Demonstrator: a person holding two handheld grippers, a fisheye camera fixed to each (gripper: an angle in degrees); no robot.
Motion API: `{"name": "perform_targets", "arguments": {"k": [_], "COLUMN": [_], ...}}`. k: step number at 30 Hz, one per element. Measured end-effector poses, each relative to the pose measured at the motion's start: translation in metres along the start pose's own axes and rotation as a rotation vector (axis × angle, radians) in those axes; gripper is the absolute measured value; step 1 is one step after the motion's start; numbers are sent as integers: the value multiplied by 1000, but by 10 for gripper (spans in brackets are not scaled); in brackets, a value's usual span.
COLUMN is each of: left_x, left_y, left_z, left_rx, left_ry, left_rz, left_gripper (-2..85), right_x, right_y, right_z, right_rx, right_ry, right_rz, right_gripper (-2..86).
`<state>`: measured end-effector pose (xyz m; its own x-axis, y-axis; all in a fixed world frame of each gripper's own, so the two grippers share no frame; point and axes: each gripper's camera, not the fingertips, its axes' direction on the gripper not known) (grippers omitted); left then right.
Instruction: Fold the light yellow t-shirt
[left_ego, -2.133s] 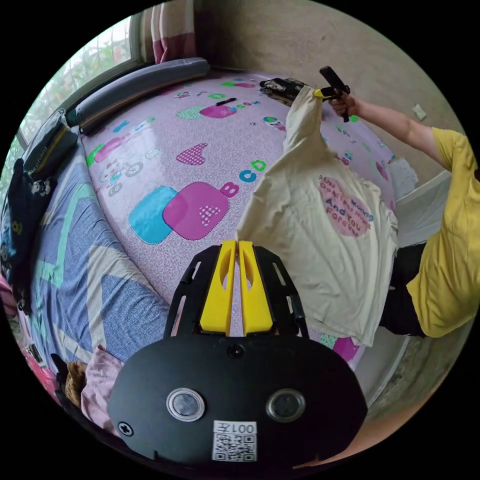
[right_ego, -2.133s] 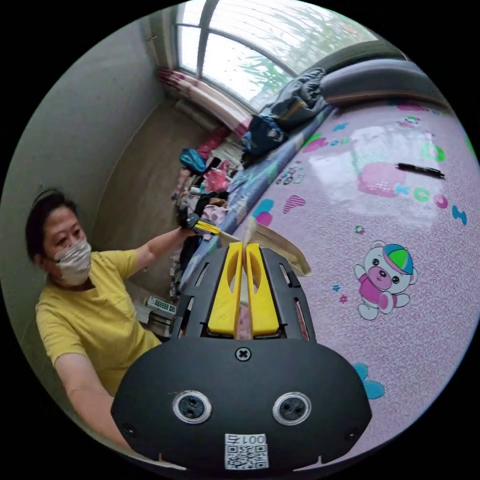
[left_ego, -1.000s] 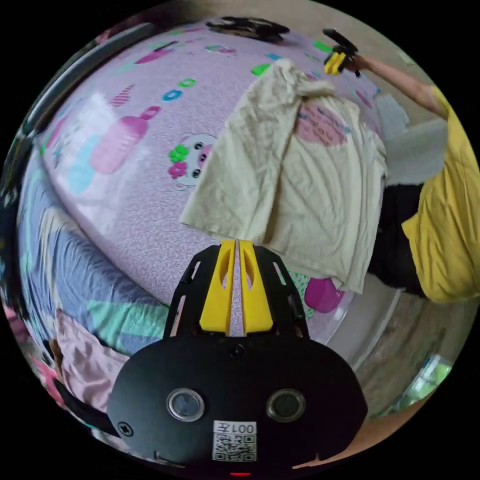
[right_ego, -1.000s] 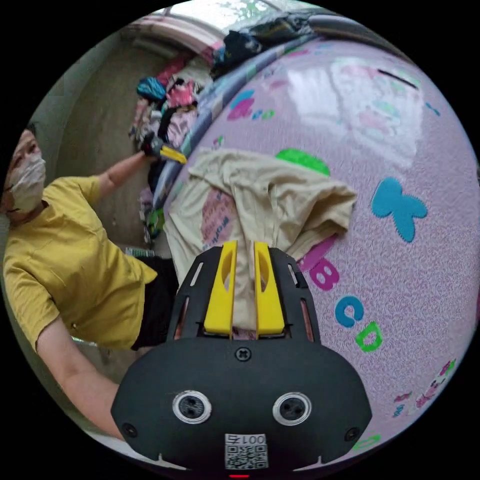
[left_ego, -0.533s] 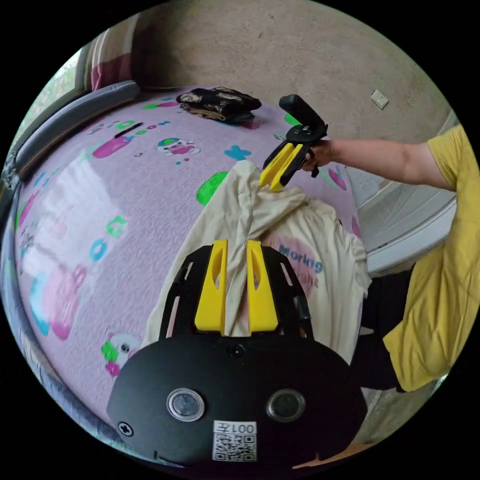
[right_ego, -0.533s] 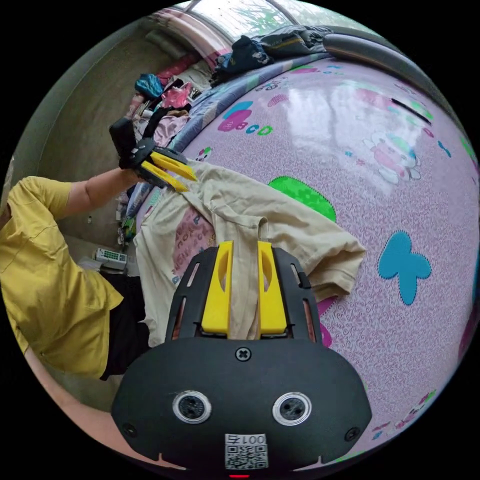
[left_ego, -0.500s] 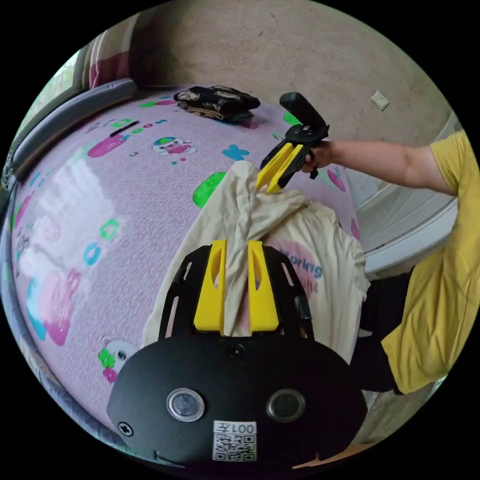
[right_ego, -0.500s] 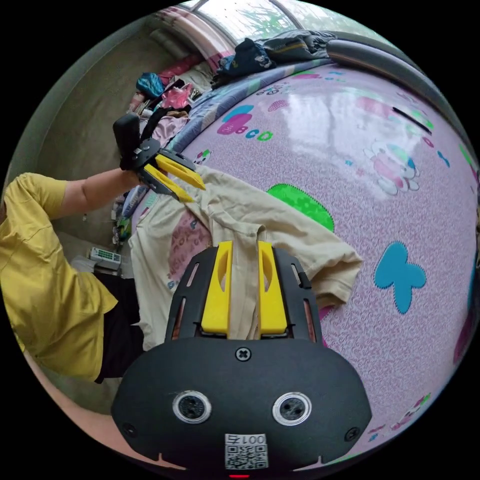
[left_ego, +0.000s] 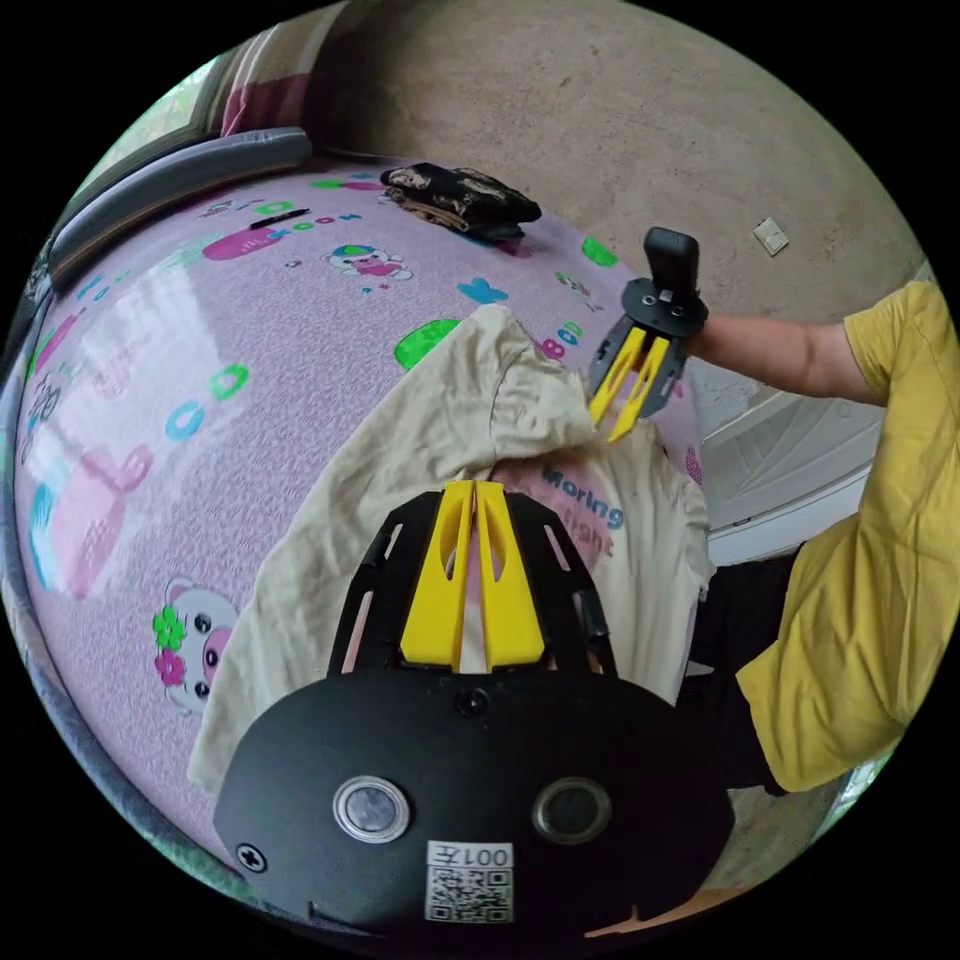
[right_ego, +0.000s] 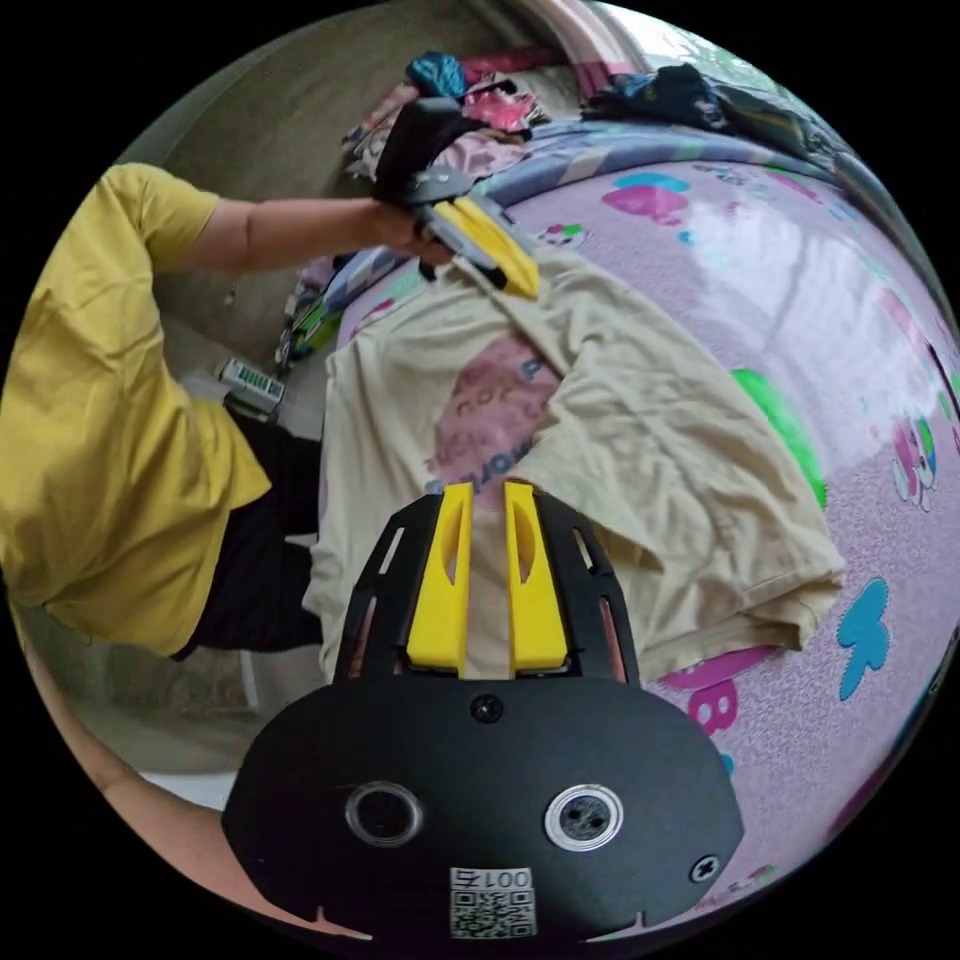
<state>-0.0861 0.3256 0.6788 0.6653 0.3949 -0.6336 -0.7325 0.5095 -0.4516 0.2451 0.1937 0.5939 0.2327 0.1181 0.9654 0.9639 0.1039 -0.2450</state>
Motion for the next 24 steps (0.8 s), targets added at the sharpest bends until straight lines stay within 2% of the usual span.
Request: {"name": "perform_targets", "arguments": {"k": [3, 6, 7, 9, 11, 13, 14, 18, 24], "left_x": [-2, 1, 3, 6, 11, 20, 23, 42, 75], "left_y": [20, 29, 30, 30, 28, 30, 31, 57, 151], "left_z": [4, 8, 11, 17, 23, 30, 32, 30, 20], "left_rx": [-24, -8, 5, 17, 19, 10, 6, -3, 46], "left_ry": [-27, -33, -22, -11, 3, 23, 31, 71, 190], "left_rz": [-16, -9, -1, 6, 15, 25, 31, 34, -197], "left_gripper": [-16, -15, -15, -14, -13, -12, -12, -12, -12], "right_x": [-11, -7, -1, 10, 27, 36, 33, -2, -78], "right_y": [7, 5, 2, -6, -13, -12, -8, 15, 99], "right_z": [16, 2, -1, 4, 32, 62, 77, 86, 102], "right_rx": [-76, 144, 234, 280, 193, 63, 12, 54, 165], "right_ry": [-10, 14, 76, 209, 355, 384, 385, 316, 93], "right_rz": [-17, 54, 112, 206, 318, 365, 373, 374, 519], "right_gripper": [45, 26, 21, 14, 7, 4, 4, 4, 13]}}
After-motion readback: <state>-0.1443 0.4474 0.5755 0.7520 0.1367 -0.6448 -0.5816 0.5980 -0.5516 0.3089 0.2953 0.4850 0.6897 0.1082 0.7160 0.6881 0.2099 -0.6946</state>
